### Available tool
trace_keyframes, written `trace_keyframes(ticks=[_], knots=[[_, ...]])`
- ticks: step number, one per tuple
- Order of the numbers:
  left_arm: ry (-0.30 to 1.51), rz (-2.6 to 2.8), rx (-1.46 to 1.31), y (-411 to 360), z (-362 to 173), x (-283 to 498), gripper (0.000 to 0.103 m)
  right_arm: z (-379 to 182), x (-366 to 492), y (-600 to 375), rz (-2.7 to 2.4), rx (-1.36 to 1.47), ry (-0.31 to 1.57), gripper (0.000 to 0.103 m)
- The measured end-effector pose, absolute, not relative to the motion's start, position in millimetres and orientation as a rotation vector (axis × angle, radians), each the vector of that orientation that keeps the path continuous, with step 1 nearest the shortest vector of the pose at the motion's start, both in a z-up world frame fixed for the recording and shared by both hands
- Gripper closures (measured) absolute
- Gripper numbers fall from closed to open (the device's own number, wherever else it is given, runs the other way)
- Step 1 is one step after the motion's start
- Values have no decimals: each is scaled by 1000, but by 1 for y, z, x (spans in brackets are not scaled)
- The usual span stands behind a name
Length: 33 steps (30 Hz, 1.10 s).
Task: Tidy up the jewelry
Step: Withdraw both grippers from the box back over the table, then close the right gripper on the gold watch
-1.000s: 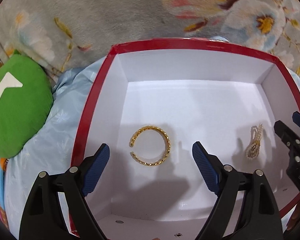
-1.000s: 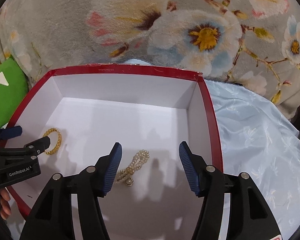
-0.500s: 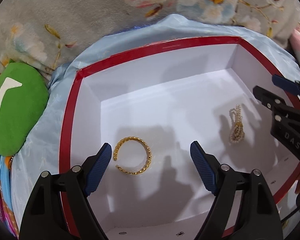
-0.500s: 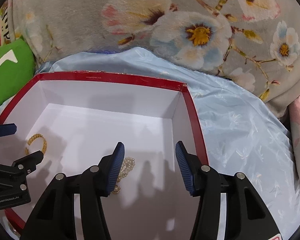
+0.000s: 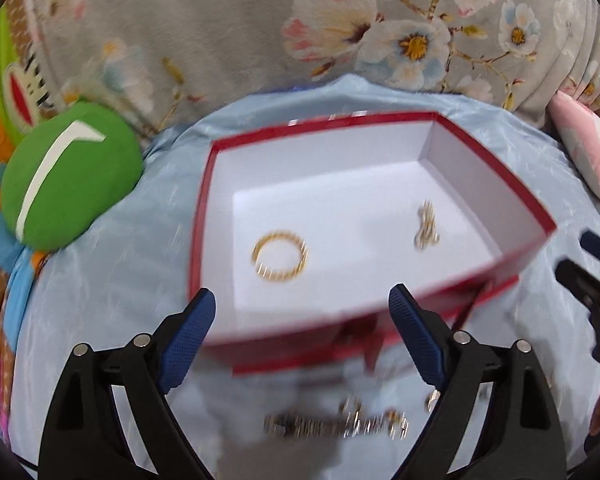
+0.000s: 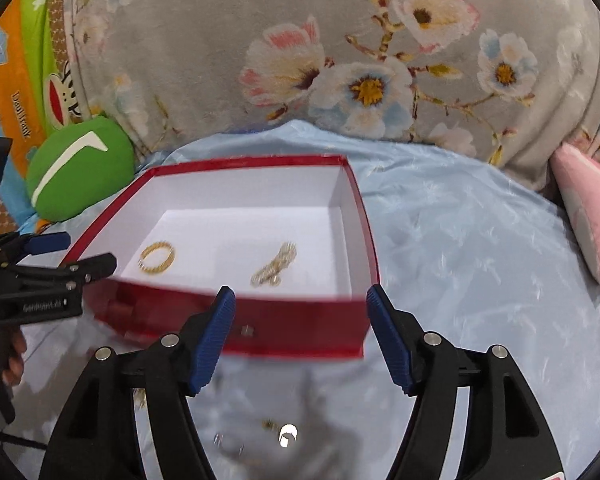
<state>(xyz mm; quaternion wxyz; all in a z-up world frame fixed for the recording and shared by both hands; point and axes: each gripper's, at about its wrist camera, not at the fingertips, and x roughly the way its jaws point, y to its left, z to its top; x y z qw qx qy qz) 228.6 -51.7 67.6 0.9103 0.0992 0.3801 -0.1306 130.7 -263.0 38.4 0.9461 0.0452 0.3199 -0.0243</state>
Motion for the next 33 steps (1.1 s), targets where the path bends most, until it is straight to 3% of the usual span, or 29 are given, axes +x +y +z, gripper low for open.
trace_keyframes(ticks=[8, 14, 24, 30, 33], knots=[[910, -166, 140, -11, 11, 161, 16, -30, 62, -273, -94, 284, 795, 37], [914, -83, 79, 6, -5, 130, 15, -45, 47, -275, -120, 497, 804, 44], [933, -65, 42, 14, -16, 116, 15, -46, 73, -266, -231, 502, 795, 55], [938, -59, 14, 23, -14, 121, 15, -45, 83, -262, -284, 435, 790, 67], [941, -65, -14, 28, -11, 127, 15, -46, 84, -258, -269, 416, 795, 79]])
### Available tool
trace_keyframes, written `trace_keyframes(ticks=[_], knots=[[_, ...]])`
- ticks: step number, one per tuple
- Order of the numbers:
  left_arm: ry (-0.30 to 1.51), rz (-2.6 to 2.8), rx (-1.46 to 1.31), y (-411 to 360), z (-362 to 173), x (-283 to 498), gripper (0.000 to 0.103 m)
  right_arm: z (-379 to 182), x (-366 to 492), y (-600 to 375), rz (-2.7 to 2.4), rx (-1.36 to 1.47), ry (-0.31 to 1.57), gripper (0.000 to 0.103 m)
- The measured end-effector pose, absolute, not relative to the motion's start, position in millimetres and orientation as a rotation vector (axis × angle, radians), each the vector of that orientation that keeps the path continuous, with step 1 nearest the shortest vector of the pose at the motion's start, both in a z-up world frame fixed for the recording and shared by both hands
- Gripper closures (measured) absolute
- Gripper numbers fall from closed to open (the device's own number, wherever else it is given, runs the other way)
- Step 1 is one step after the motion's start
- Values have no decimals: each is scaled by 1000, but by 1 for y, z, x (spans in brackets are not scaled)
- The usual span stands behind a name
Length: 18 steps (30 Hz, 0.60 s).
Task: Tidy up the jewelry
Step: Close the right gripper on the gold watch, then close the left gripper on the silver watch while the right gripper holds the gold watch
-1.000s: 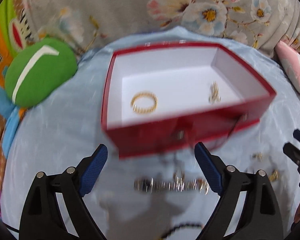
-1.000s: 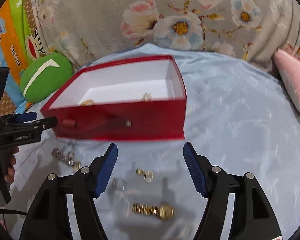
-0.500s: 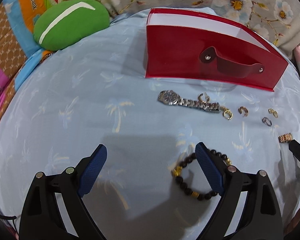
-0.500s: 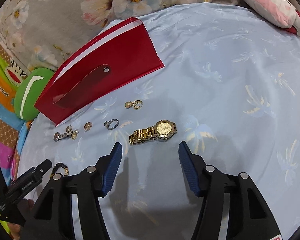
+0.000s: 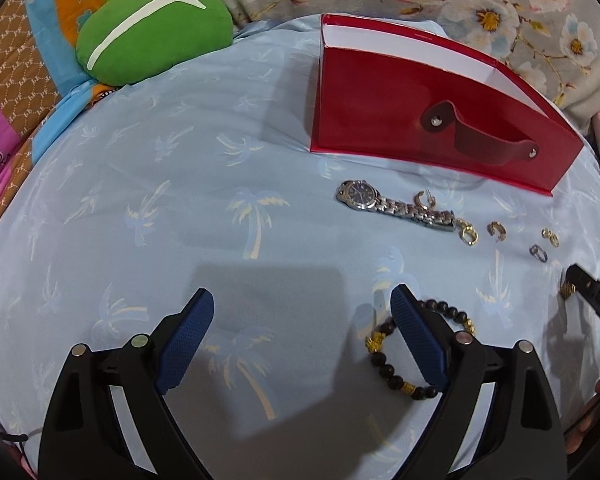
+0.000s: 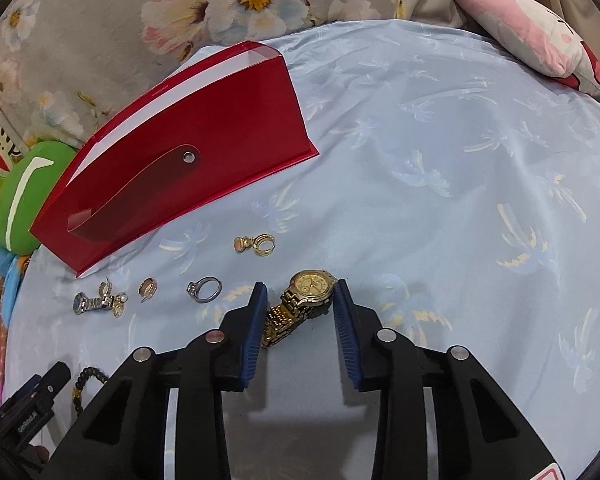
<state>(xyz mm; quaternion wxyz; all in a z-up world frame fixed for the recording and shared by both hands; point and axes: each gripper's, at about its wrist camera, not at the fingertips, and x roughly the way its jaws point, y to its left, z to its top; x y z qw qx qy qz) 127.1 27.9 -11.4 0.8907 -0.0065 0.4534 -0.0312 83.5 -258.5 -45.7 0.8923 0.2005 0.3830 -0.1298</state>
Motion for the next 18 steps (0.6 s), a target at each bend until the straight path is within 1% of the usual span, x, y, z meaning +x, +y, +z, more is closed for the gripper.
trace_keyframes(ticks=[3, 9, 14, 18], knots=[[949, -75, -51, 30, -8, 138, 15, -45, 82, -255, -263, 391, 793, 81], [992, -112, -149, 23, -3, 167, 15, -47, 75, -254, -247, 385, 780, 81], [1062, -87, -233, 12, -14, 195, 15, -49, 74, -257, -230, 408, 767, 81], [1035, 0, -248, 8, -15, 206, 17, -49, 74, -259, -217, 428, 766, 80]])
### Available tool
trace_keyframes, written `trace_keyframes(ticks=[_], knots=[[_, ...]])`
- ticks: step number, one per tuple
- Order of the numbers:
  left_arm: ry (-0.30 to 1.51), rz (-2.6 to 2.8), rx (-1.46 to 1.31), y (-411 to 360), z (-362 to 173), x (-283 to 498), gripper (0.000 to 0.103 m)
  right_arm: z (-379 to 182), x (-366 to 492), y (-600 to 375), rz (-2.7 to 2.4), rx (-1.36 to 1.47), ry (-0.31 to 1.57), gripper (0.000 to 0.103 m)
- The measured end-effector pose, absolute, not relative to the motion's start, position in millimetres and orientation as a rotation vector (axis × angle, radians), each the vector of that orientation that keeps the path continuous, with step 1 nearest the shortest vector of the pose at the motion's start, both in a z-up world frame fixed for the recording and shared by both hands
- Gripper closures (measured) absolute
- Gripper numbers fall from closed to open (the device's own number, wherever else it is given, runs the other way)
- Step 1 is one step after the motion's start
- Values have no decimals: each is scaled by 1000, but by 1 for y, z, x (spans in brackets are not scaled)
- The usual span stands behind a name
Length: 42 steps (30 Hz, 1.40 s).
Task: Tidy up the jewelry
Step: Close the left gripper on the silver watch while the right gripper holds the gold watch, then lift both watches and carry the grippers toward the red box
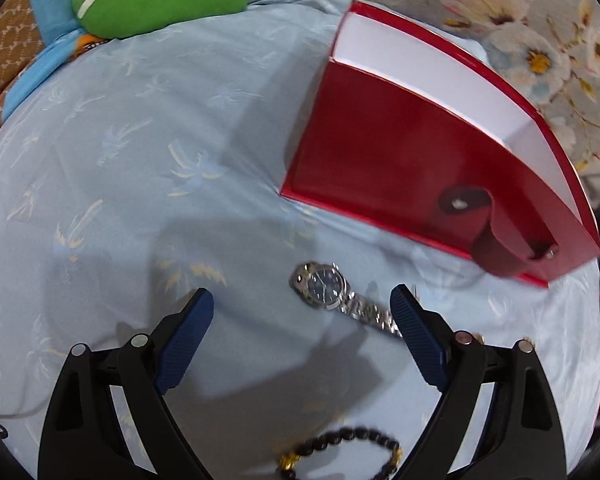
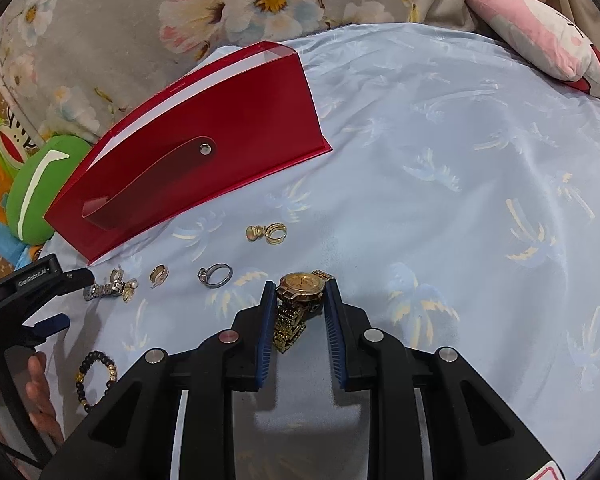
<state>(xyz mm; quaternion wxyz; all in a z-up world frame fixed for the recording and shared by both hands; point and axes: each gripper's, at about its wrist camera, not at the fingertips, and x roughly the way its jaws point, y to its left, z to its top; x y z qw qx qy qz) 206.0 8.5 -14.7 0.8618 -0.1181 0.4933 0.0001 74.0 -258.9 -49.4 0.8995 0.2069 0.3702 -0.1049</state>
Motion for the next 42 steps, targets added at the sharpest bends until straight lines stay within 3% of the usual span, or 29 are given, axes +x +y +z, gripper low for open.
trace_keyframes(ticks=[2, 4, 13, 16, 21, 25, 27, 32, 34, 35, 42], knots=[[1027, 47, -214, 6, -15, 209, 29, -50, 75, -259, -214, 433, 766, 80], [1020, 78, -143, 0, -16, 209, 36, -50, 75, -260, -213, 433, 766, 80], [1021, 19, 14, 4, -20, 182, 38, -51, 75, -259, -207, 443, 764, 80], [1029, -30, -60, 18, -16, 174, 39, -51, 75, -260, -209, 440, 764, 80], [1052, -56, -200, 21, -12, 187, 38, -51, 74, -261, -208, 438, 765, 80], [1051, 14, -211, 3, -14, 208, 22, -51, 74, -261, -208, 438, 765, 80], [1046, 73, -161, -8, -17, 216, 22, -51, 74, -260, -208, 439, 765, 80], [1003, 110, -47, -18, -19, 204, 46, -51, 74, -260, -204, 446, 763, 80], [1003, 88, -41, -13, -17, 196, 69, -50, 74, -259, -203, 447, 763, 80], [1004, 83, -37, -9, -16, 191, 74, -51, 74, -260, -203, 448, 763, 80], [1025, -2, -95, 14, -13, 175, 76, -51, 74, -259, -203, 448, 763, 80]])
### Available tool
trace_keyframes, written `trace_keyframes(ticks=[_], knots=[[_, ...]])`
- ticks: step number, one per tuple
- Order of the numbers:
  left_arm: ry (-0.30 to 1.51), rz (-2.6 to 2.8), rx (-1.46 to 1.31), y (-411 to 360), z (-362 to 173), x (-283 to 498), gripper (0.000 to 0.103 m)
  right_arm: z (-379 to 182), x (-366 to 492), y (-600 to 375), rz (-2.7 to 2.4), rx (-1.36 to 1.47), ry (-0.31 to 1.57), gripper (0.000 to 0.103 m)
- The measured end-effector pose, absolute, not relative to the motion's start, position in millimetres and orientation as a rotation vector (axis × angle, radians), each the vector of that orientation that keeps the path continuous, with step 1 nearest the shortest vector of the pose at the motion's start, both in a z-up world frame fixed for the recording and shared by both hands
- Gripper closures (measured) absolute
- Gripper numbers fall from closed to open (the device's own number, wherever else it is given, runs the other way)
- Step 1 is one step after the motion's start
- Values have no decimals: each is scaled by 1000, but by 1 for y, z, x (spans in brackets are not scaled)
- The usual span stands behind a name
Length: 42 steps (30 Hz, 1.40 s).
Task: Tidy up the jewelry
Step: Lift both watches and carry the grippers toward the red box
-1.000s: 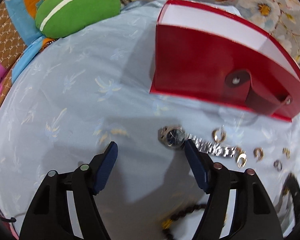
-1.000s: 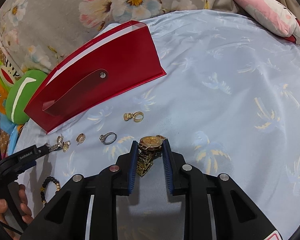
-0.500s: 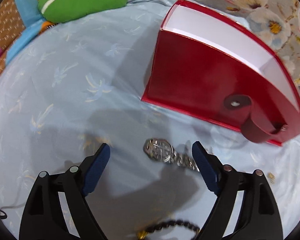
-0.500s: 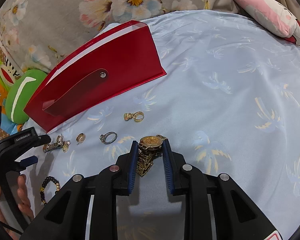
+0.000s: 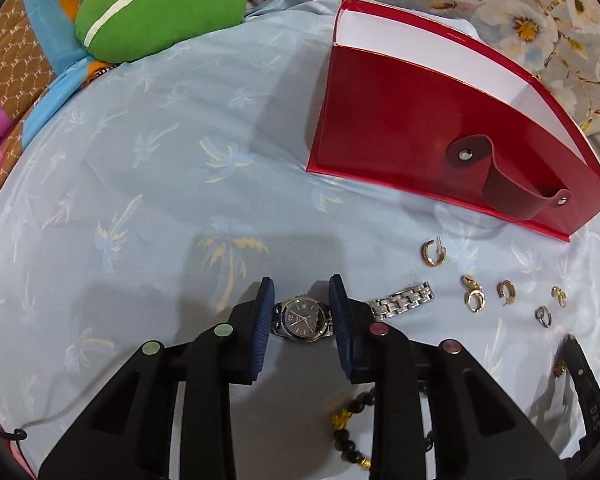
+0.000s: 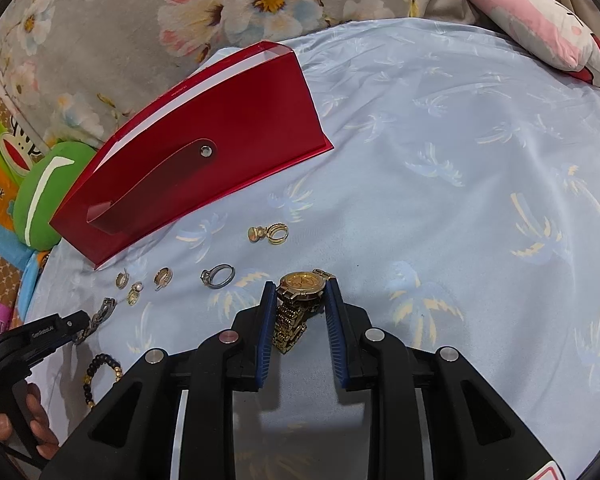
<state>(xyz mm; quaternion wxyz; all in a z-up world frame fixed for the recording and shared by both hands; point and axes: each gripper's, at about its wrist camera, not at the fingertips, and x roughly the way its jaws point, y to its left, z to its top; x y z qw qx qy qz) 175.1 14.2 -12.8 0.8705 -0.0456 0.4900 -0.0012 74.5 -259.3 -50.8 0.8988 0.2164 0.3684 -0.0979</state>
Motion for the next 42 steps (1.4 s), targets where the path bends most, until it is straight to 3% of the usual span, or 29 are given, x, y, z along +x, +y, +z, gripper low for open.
trace_keyframes(ticks=[7, 9, 10, 11, 19, 21, 23, 27, 36, 42], knots=[[1011, -9, -127, 16, -13, 170, 77, -51, 75, -259, -202, 449, 763, 80], [992, -16, -128, 18, -12, 168, 83, -51, 74, -260, -202, 449, 763, 80], [983, -19, -124, 21, -11, 168, 98, -51, 74, -260, -201, 450, 762, 80], [983, -35, -128, 22, -11, 168, 103, -51, 74, -260, -202, 449, 762, 80], [963, -162, -170, 26, -5, 163, 103, -51, 74, -259, -202, 449, 763, 80], [941, -219, -117, 22, -3, 159, 88, -51, 74, -259, -201, 449, 763, 80], [907, -258, -28, 16, -2, 154, 63, -51, 74, -260, -201, 449, 762, 80], [869, -316, 139, 8, -7, 152, 64, -51, 74, -259, -202, 449, 763, 80], [854, -492, 236, 7, -20, 154, 66, -51, 75, -259, -203, 448, 763, 80], [854, -598, 232, 7, -20, 144, 78, -51, 75, -259, -203, 445, 764, 80]])
